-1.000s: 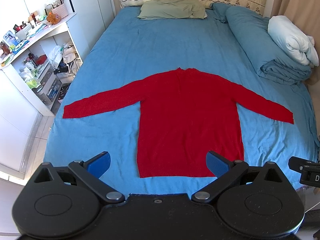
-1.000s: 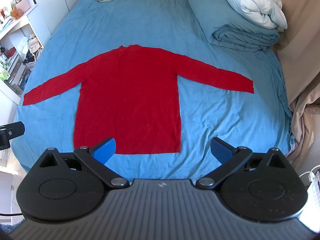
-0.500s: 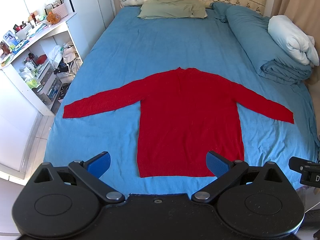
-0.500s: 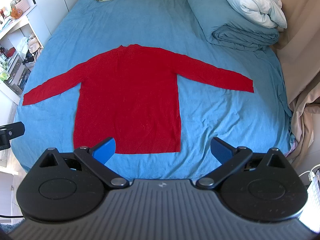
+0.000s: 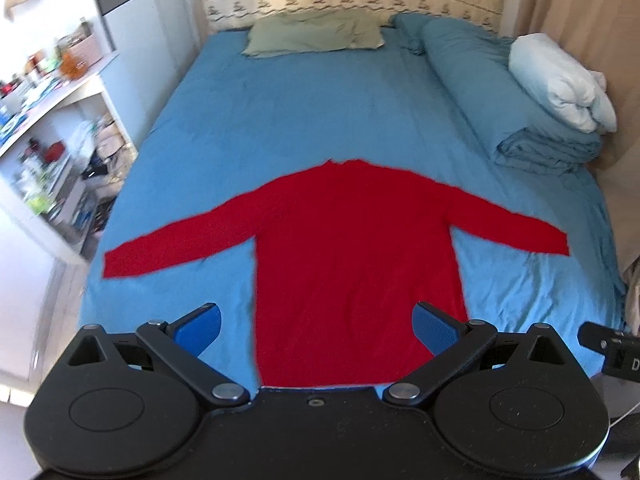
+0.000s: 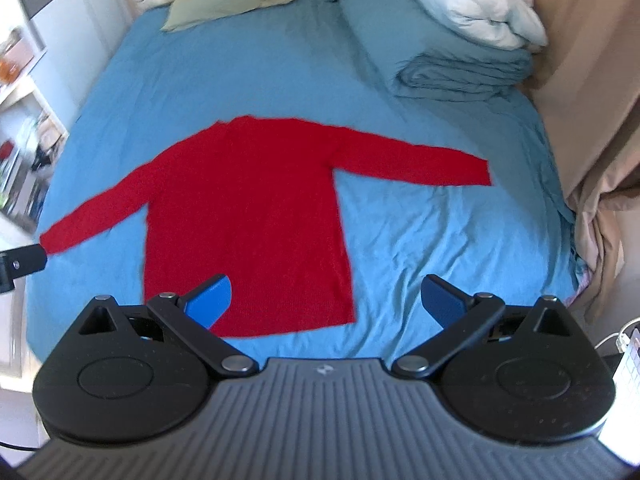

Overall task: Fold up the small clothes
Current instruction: 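Move the right gripper to a sweater sleeve cuff and grasp it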

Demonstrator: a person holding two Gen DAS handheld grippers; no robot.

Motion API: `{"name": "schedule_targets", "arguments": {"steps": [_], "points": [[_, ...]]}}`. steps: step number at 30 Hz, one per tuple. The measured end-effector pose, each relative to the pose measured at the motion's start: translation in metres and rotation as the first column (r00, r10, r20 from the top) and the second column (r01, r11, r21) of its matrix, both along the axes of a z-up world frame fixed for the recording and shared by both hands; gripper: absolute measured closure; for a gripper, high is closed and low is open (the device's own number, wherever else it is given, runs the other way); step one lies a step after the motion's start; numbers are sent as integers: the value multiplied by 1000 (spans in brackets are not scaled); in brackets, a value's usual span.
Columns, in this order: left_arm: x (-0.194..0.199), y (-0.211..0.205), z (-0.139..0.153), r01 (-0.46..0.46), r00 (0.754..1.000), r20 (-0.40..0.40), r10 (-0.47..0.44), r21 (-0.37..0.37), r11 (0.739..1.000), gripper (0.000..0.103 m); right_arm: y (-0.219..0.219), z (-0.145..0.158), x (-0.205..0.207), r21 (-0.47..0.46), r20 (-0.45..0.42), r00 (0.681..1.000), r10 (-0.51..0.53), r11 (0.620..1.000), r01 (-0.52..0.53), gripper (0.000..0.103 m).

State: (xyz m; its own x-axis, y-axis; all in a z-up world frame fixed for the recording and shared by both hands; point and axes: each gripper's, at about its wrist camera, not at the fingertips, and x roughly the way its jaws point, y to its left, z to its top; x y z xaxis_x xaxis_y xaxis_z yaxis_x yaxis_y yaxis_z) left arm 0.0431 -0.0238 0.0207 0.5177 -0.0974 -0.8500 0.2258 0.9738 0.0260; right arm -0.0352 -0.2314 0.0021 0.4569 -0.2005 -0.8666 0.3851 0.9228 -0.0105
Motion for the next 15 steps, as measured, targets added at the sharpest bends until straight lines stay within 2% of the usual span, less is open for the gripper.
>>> {"name": "schedule_targets", "arguments": {"steps": [4, 8, 13, 15], "points": [[43, -27, -4, 28, 999, 38, -27, -30, 999, 0, -37, -2, 21, -20, 35, 994, -103, 994, 104, 0], [87, -60, -20, -15, 998, 55, 18, -56, 998, 0, -95, -17, 49, 9, 68, 970, -234, 972, 234, 0], [145, -107, -54, -51, 998, 36, 55, -105, 993, 0, -169, -53, 89, 19, 93, 939, -331, 944, 331, 0], [168, -132, -75, -54, 998, 38, 58, -115, 992, 0, -205, -77, 108, 38, 100, 926, -363, 932, 361, 0]]}}
